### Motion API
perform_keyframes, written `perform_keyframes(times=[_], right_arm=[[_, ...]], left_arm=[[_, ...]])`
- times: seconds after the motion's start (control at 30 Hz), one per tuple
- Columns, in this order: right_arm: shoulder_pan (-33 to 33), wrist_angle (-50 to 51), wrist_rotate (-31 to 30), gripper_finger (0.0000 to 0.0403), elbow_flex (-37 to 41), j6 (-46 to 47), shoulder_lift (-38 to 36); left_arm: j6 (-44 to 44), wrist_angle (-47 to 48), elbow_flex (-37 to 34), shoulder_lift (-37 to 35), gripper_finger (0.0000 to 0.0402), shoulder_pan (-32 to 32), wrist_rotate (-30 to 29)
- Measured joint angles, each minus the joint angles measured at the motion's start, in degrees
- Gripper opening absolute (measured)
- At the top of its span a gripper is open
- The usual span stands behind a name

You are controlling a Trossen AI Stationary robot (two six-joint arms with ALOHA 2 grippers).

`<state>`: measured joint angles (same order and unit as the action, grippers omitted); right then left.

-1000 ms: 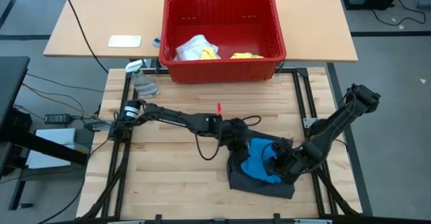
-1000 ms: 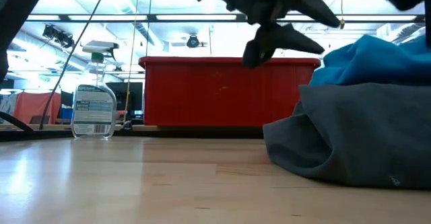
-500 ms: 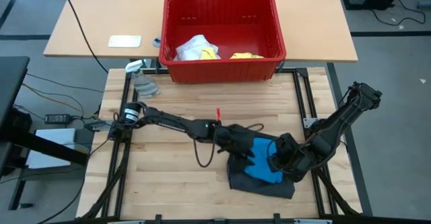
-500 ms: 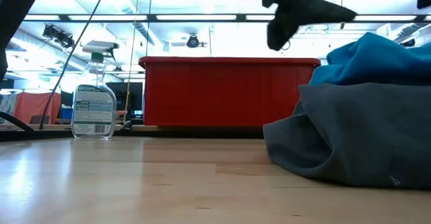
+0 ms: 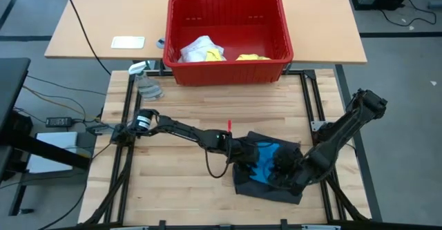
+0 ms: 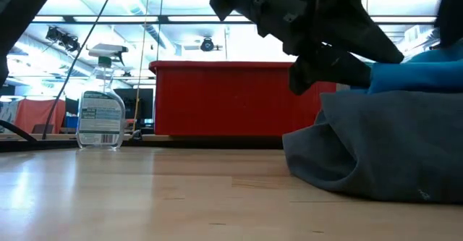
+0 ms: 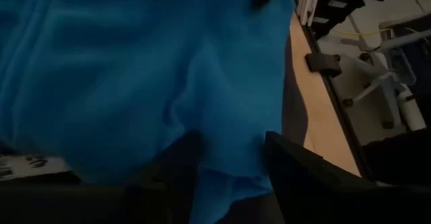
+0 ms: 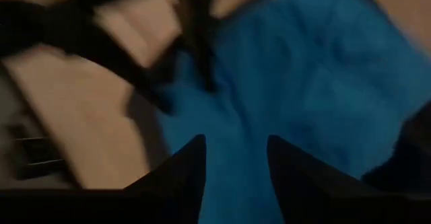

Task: Fold laundry
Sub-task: Stack the blue shorts on top of the dark blue shorts

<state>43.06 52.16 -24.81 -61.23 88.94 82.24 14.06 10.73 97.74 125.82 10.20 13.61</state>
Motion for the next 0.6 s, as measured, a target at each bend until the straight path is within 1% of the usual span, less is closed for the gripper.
perform_keyframes(times=[0.1,0.2,0.27,0.37,0.6], right_arm=[[1.2,-2.6,-0.3,0.0151,3.8,2.6,3.1],[2.5,-4.4,-1.9,0.0146,6.6,4.7,5.4],[3.1,-4.3,-3.2,0.0146,6.9,5.8,6.2],[4.3,-4.0,-6.7,0.0146,6.2,5.9,5.9],[6.0,-4.8,-15.7,0.0144,4.9,2.5,4.3]], left_arm=[[-0.8,1.5,0.0,-0.4,0.0173,-0.2,0.2],[-1.2,2.3,0.0,-1.8,0.0173,-0.6,0.8],[-1.3,4.5,0.0,-3.2,0.0173,-1.1,1.6],[-2.8,9.2,0.0,-6.1,0.0173,-1.9,1.7],[-7.6,17.5,0.0,-13.6,0.0173,-4.1,1.7]])
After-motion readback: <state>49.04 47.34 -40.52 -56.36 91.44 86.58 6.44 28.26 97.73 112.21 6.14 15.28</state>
